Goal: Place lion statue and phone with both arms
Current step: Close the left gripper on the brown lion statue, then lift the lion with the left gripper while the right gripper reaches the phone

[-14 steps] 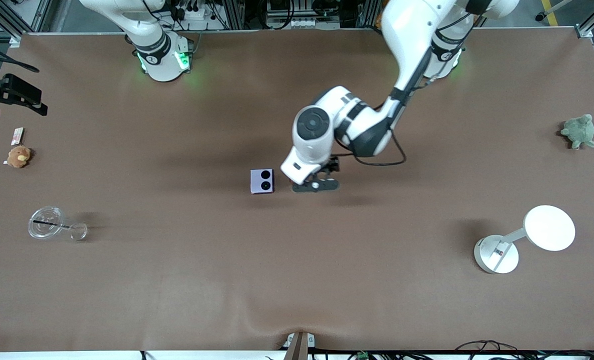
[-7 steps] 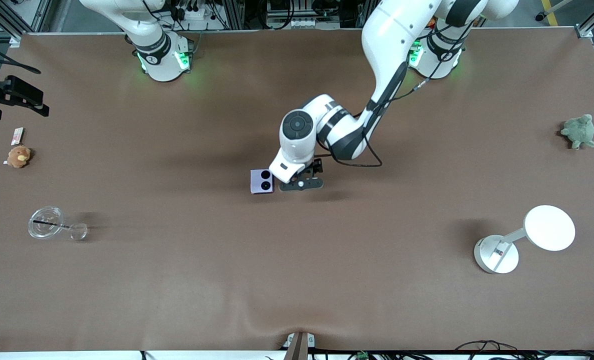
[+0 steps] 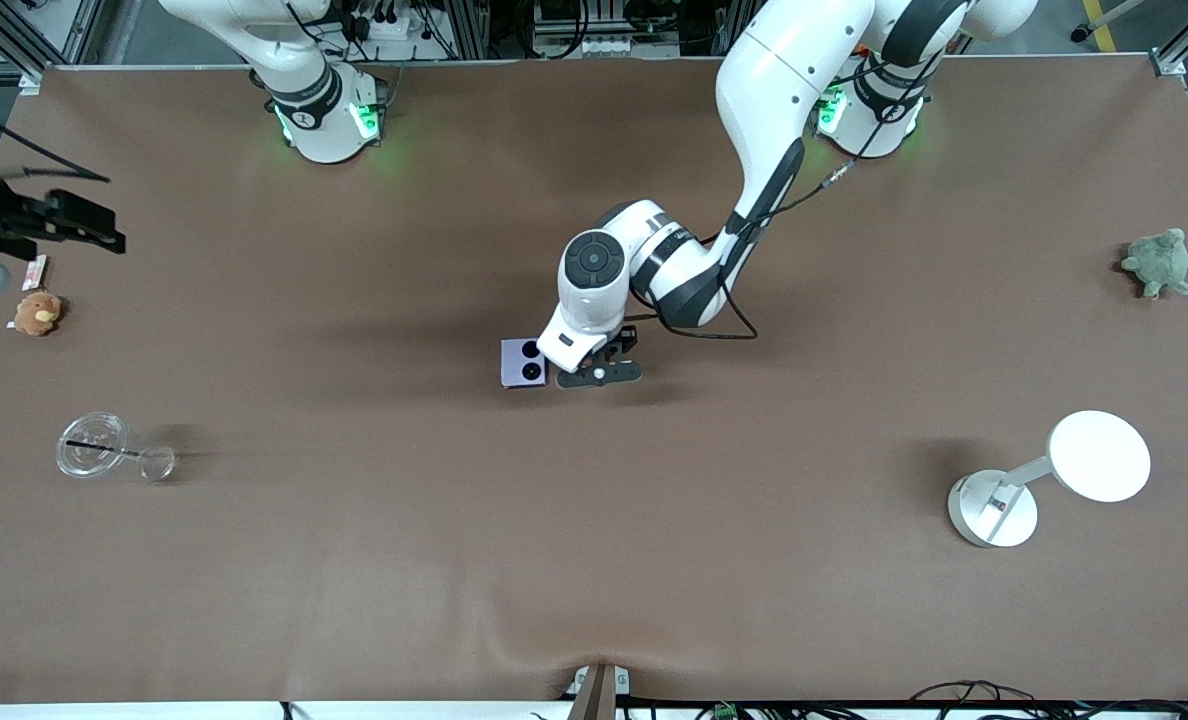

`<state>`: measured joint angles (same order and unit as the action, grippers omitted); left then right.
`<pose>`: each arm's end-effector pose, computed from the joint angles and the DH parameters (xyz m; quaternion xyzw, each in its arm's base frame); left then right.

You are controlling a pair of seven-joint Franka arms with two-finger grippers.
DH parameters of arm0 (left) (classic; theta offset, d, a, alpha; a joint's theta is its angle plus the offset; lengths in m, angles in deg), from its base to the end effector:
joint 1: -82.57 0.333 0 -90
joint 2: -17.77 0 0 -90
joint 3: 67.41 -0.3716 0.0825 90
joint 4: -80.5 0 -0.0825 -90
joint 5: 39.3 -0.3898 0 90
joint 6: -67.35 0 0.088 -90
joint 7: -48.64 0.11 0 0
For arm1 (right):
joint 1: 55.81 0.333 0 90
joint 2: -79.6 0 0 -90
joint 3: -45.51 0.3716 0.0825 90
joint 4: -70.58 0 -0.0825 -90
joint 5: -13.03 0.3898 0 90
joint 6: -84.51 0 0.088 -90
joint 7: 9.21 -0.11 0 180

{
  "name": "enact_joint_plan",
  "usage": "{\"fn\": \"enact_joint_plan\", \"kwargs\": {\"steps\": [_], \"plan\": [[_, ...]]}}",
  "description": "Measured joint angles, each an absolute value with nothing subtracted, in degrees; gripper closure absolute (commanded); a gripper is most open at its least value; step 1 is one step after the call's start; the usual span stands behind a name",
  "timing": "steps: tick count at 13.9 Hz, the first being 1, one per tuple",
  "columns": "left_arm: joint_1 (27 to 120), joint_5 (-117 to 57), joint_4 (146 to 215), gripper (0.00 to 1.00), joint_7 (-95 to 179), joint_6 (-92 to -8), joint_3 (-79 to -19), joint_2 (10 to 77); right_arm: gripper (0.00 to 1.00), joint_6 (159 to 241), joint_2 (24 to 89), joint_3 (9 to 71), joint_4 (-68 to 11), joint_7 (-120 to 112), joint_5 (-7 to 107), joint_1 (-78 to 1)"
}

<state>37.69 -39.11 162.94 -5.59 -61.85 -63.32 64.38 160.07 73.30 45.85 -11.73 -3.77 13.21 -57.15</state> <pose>0.5145 -0.5727 0.2382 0.9979 0.0581 -0.0199 0.0186 0.5713 -0.0098 0.6582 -0.9928 -0.0387 0.1134 0.0083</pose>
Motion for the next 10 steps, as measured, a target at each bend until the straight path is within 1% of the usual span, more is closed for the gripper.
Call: {"fn": "enact_joint_plan", "kwargs": {"steps": [3, 5, 8, 10], "plan": [[37.91, -39.10, 162.45, 1.00, -5.70, -59.51, -63.80, 64.06, 0.00, 159.92, 70.38, 45.90, -11.72, -3.50, 13.22, -57.09], [40.62, -39.10, 161.64, 1.00, -5.75, -56.61, -64.81, 62.23, 0.00, 159.93, 69.54, 46.59, -11.71, -3.31, 13.28, -56.73], [50.26, -39.12, 161.31, 1.00, -2.91, -50.60, -65.32, 57.16, 0.00, 160.02, 68.41, 48.48, -11.71, -3.41, 16.45, -55.12], [57.91, -39.13, 161.54, 1.00, 4.55, -47.74, -65.44, 55.76, 0.00, 160.54, 66.80, 48.79, -11.72, -3.46, 21.21, -54.34]]}}
